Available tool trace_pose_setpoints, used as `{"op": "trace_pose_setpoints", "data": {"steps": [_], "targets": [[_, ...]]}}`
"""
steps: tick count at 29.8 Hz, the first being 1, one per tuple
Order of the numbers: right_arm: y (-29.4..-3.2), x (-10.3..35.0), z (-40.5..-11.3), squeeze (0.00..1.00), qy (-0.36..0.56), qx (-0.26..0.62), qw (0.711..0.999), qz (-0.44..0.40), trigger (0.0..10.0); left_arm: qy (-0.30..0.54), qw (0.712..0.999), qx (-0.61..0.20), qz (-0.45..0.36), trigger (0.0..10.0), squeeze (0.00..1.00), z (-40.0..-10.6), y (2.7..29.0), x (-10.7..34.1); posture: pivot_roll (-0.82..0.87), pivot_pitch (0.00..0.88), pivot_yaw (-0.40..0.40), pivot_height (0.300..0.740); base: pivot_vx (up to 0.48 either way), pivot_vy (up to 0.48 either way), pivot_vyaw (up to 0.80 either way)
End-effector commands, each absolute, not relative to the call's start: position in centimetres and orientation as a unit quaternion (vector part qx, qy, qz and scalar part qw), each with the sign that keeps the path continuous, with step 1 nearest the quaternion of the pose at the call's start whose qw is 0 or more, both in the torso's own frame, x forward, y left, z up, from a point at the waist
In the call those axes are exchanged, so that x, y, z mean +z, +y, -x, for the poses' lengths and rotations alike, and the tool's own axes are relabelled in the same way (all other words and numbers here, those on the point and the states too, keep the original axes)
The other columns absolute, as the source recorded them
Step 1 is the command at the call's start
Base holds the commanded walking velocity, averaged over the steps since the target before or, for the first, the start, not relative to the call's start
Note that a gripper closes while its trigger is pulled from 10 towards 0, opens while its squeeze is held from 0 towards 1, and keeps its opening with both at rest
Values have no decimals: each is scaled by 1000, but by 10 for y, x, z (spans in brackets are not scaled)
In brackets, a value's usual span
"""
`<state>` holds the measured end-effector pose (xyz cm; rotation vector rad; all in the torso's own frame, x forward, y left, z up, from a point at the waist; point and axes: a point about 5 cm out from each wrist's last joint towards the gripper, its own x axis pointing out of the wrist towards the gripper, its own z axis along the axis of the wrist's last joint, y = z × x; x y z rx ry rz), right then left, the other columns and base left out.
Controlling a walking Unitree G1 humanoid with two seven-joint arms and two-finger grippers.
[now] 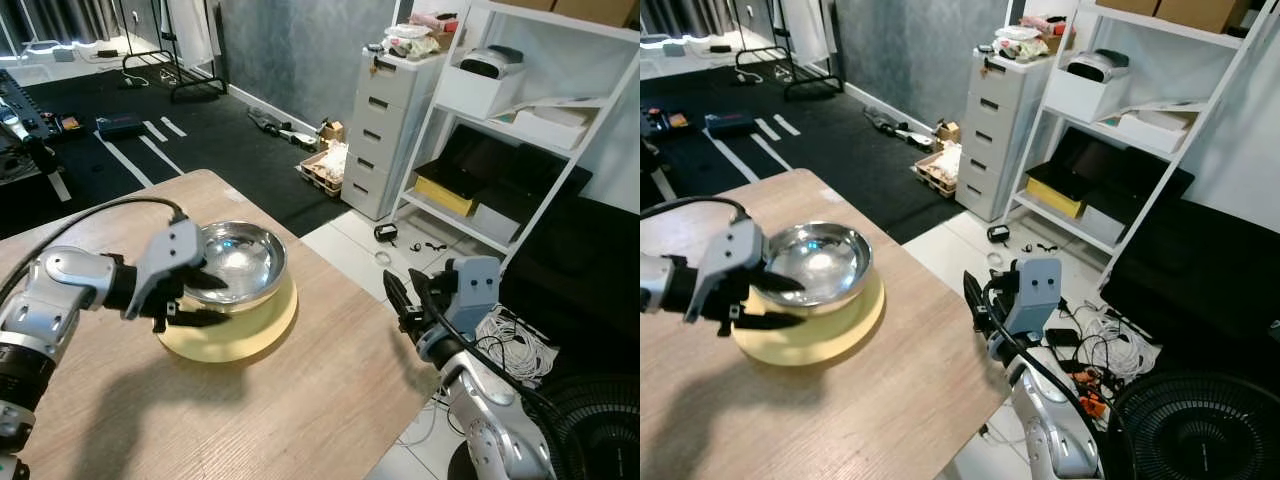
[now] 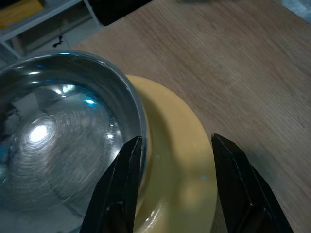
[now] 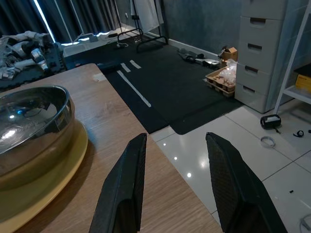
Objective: Setting the table
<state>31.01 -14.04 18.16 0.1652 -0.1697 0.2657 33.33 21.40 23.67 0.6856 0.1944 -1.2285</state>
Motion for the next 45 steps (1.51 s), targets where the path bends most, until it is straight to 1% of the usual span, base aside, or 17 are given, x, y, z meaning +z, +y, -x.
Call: {"op": "trace_pose_setpoints", "data": {"steps": [1,9,10,11,20,25,31,33,34,35,36,37,38,40,41,43,45], "targets": [[-141,179,-308,0,-77,130,985,-83,10000,113,745,-564,-338,10000,0,-333,216,223,118,111,27,740,0,0,0],[-139,180,-309,0,-77,134,984,-84,10000,139,754,-536,-353,10000,0,-341,223,204,116,109,23,740,0,0,0],[-140,180,-309,0,-77,134,984,-83,10000,142,753,-536,-354,5451,0,-342,223,201,116,109,23,740,0,0,0],[-141,181,-309,0,-77,133,985,-83,10000,144,752,-537,-355,0,0,-342,223,199,116,109,23,740,0,0,0],[-141,180,-309,0,-77,130,985,-85,10000,111,759,-526,-368,0,0,-346,217,207,115,111,26,740,0,0,0],[-138,180,-311,0,-77,133,984,-88,10000,80,747,-538,-382,0,0,-345,209,212,126,110,25,740,0,0,0],[-139,182,-311,0,-78,132,984,-88,10000,56,742,-543,-389,0,0,-345,203,216,125,107,27,740,0,0,0],[-139,182,-311,0,-80,132,984,-88,10000,36,739,-541,-400,0,0,-344,198,222,123,107,28,740,0,0,0],[-139,183,-311,0,-81,131,984,-89,10000,2,739,-528,-418,0,0,-345,191,230,123,107,28,740,0,0,0],[-138,184,-312,0,-84,131,984,-92,10000,-50,735,-507,-447,10000,0,-346,180,244,126,105,28,740,0,0,0],[-138,184,-312,0,-84,131,984,-92,10000,-50,735,-507,-447,10000,0,-346,180,244,126,105,28,740,0,0,0],[-136,186,-312,0,-85,133,982,-103,10000,-109,735,-486,-461,10000,0,-344,167,258,129,104,29,740,0,0,0],[-136,186,-312,0,-85,133,982,-103,10000,-109,735,-486,-461,10000,0,-344,167,258,129,104,29,740,0,0,0],[-127,188,-313,0,-84,147,978,-125,10000,-188,735,-458,-464,10000,0,-336,146,275,134,100,31,740,0,0,0],[-123,188,-312,0,-83,154,975,-135,10000,-209,735,-452,-460,10000,0,-332,140,277,131,100,31,740,0,0,0],[-120,188,-312,0,-83,158,974,-140,10000,-219,735,-449,-459,10000,0,-329,138,278,131,99,31,740,0,0,0],[-113,190,-311,0,-80,172,967,-168,10000,-256,731,-432,-462,10000,0,-322,127,277,136,95,29,740,0,0,0]]}}
